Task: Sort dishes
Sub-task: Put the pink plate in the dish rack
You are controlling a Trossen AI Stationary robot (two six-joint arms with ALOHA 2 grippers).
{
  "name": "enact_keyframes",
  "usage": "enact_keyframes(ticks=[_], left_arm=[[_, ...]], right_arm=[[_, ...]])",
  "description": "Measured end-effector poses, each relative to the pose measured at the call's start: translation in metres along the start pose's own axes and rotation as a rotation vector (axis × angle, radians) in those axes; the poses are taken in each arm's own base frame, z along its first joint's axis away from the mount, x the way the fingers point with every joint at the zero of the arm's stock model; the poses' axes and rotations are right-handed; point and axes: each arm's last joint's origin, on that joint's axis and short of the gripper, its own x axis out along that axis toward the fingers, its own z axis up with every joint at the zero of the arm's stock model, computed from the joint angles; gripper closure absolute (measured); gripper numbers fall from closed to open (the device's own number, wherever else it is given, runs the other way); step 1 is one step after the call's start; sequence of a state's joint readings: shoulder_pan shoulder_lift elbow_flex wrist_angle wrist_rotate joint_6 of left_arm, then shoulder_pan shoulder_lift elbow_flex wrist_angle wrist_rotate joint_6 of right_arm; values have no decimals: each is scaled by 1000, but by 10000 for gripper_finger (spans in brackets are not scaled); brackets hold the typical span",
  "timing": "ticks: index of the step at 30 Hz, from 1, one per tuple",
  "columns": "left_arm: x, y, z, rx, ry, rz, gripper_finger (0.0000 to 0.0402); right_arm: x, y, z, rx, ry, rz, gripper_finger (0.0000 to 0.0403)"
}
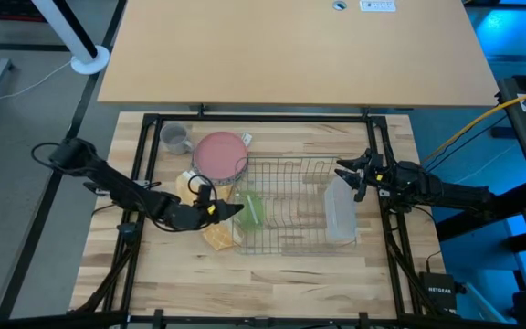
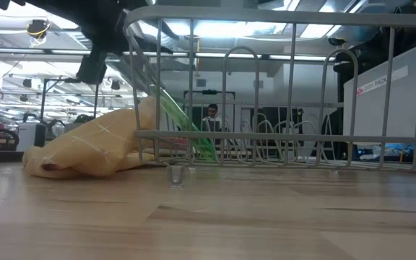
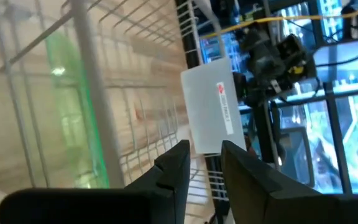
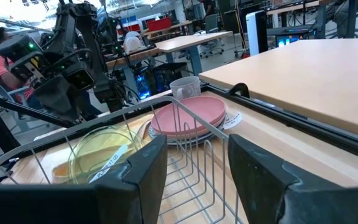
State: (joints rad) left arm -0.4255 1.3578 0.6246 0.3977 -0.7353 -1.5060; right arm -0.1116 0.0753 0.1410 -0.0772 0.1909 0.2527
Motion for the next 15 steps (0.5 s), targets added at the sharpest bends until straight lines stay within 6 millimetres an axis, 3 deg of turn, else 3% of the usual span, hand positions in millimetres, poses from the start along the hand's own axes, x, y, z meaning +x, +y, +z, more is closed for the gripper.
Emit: enact_keyframes(ticks=[5, 10, 15], left_arm=[[-13, -16, 13, 111, -10, -64, 318], [-34, -32, 33, 364, -38, -111, 318], [-53, -25, 54, 680, -22, 5, 318]], right_arm=[[0, 0, 0, 0, 0, 0, 228], [0, 0, 0, 0, -1, 0, 228], [0, 0, 0, 0, -1, 0, 228]])
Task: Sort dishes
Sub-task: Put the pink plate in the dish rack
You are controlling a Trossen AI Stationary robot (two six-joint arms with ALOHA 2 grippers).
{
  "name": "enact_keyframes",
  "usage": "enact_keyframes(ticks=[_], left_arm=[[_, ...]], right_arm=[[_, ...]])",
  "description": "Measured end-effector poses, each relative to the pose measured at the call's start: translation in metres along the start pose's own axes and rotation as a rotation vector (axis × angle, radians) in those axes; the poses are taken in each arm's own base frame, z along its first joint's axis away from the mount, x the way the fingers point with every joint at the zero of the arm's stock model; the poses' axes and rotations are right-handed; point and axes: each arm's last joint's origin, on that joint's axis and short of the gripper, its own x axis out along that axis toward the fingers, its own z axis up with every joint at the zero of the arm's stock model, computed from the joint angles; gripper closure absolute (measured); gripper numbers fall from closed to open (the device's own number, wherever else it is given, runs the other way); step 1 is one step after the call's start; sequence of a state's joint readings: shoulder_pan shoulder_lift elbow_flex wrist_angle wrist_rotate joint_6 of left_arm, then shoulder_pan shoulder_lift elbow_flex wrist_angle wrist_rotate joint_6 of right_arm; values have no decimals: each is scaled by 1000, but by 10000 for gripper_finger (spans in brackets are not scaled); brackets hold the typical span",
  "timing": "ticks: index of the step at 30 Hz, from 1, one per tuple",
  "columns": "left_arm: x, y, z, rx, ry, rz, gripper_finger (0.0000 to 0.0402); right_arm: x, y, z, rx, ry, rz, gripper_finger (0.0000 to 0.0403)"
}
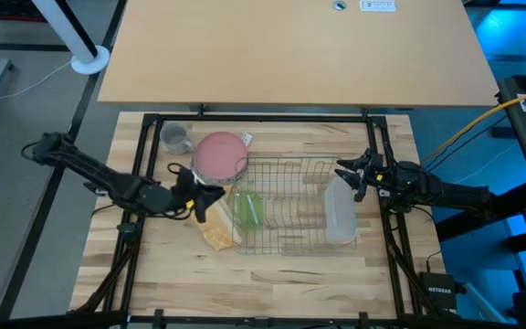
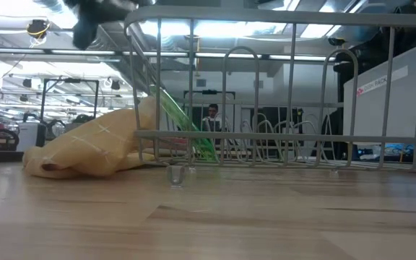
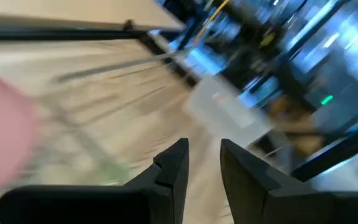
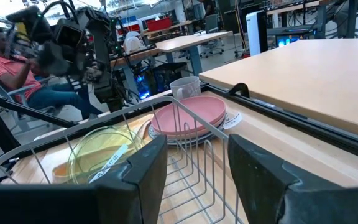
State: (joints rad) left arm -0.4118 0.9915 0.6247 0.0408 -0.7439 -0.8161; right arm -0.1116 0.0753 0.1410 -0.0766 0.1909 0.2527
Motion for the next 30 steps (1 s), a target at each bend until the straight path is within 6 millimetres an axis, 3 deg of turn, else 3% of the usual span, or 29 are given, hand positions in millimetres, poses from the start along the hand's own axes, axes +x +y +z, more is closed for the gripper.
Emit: enact_keyframes(ticks=[6, 10, 18, 30], left_arm=[[-8, 40, -9, 236, 187, 275, 318], [-1, 56, -16, 299, 253, 417, 318], [28, 72, -31, 603, 337, 482, 317], [60, 95, -37, 758, 515, 491, 317]], right_arm=[[0, 0, 0, 0, 0, 0, 228], [0, 0, 0, 0, 1, -1, 228], [0, 0, 0, 0, 0, 0, 228], [0, 0, 0, 4, 0, 0, 228]])
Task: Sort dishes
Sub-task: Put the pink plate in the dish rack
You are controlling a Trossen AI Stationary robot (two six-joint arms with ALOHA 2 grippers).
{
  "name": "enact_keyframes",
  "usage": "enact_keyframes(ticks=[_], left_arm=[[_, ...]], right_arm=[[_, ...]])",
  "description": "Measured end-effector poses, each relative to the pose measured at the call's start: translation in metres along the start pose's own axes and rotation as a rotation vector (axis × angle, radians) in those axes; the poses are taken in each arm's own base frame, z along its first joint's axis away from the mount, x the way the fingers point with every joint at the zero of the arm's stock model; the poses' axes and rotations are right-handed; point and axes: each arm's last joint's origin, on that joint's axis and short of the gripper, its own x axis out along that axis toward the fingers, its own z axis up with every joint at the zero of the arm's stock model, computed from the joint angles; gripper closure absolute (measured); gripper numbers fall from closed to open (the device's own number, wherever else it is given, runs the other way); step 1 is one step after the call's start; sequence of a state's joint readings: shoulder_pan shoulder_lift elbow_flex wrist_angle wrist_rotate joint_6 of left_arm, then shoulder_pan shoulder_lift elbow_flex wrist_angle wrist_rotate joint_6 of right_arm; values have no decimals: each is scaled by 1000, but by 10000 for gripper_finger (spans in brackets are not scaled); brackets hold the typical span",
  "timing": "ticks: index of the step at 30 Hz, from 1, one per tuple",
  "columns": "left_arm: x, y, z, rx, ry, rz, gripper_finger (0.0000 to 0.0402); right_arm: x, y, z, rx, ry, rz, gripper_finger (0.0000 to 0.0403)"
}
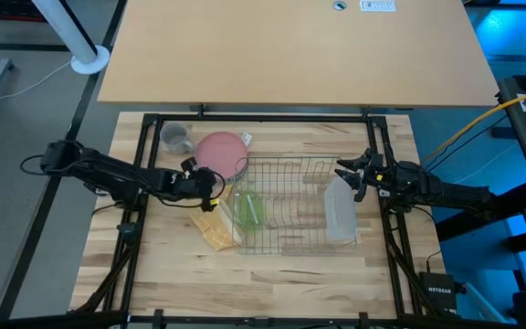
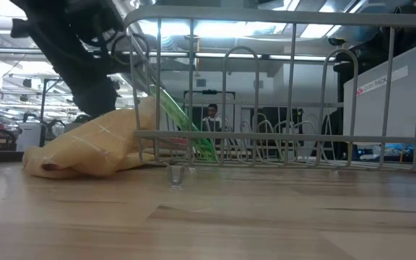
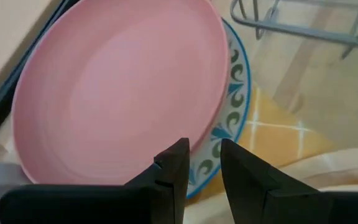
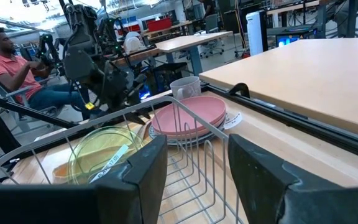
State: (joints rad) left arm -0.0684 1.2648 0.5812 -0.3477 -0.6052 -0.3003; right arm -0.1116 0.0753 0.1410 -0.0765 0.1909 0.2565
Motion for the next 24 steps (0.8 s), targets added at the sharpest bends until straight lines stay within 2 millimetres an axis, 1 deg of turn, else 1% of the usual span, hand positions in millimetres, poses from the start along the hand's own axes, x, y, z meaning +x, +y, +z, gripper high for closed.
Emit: enact_keyframes(ticks=[6, 12, 19, 24], left_arm=[[7, 8, 1, 30, 27, 15, 317], [14, 16, 2, 27, 72, -64, 317], [20, 26, 4, 27, 89, -64, 317], [23, 30, 7, 34, 76, -125, 317]], right_arm=[[0, 0, 0, 0, 0, 0, 228], [0, 0, 0, 0, 1, -1, 228], [0, 0, 0, 0, 0, 0, 228], [0, 0, 0, 0, 0, 0, 228]])
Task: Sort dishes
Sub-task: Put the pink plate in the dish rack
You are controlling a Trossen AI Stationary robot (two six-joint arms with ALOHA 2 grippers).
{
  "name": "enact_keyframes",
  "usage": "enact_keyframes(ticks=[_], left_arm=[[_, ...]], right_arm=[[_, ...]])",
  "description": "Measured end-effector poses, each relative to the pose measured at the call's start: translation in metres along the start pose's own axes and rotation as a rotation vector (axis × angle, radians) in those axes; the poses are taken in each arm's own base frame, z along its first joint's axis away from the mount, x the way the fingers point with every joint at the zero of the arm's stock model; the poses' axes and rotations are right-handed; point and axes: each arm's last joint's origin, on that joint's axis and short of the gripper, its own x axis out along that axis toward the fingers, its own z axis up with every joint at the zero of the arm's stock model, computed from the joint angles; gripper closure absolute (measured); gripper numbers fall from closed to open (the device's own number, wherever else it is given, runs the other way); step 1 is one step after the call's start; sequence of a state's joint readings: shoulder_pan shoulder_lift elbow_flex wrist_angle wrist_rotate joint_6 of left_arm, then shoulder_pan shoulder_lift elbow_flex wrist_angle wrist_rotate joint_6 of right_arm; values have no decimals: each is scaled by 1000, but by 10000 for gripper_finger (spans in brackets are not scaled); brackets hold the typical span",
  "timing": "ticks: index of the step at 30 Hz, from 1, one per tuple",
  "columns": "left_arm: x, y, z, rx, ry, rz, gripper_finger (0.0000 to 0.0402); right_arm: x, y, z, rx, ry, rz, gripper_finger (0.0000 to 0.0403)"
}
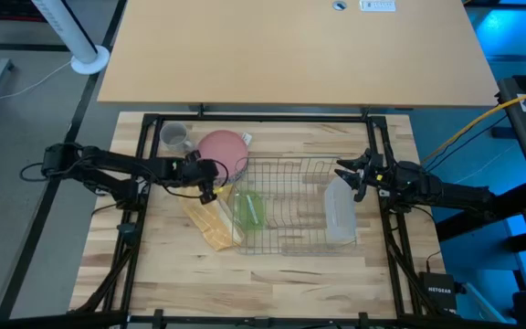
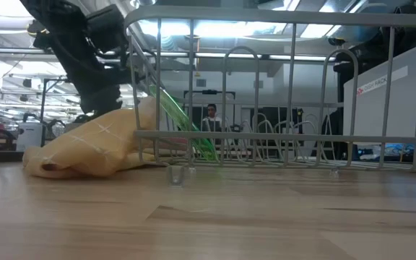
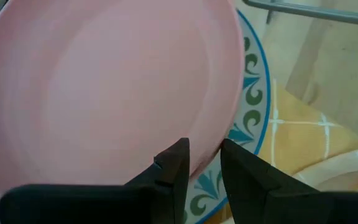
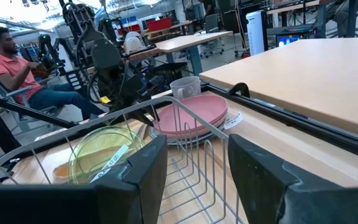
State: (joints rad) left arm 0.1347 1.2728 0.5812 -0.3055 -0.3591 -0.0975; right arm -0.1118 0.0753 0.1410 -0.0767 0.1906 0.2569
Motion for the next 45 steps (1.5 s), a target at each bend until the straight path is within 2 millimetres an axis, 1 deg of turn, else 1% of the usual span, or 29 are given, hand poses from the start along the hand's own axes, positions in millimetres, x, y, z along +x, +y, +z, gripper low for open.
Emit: enact_keyframes(ticks=[9, 13, 16, 21, 24, 29, 31, 37, 42, 45], left_arm=[[4, 6, 1, -28, 9, -8, 317], [11, 3, -1, 27, 39, -58, 317], [18, 0, -3, 51, 69, -63, 317], [25, -2, 0, 58, 41, -60, 318], [25, -2, 2, 75, 20, -66, 330], [21, -2, 10, 87, -10, -74, 379], [19, -2, 14, 83, -21, -73, 391], [18, -1, 17, 81, -28, -70, 383], [18, -2, 17, 79, -25, -69, 395], [17, -2, 15, 69, -11, -70, 393]], right_arm=[[0, 0, 0, 0, 0, 0, 228], [0, 0, 0, 0, 0, 0, 228], [0, 0, 0, 0, 0, 0, 228], [0, 0, 0, 0, 0, 0, 228], [0, 0, 0, 0, 0, 0, 228], [0, 0, 0, 0, 0, 0, 228], [0, 0, 0, 0, 0, 0, 228], [0, 0, 0, 0, 0, 0, 228], [0, 0, 0, 0, 0, 0, 228], [0, 0, 0, 0, 0, 0, 228]])
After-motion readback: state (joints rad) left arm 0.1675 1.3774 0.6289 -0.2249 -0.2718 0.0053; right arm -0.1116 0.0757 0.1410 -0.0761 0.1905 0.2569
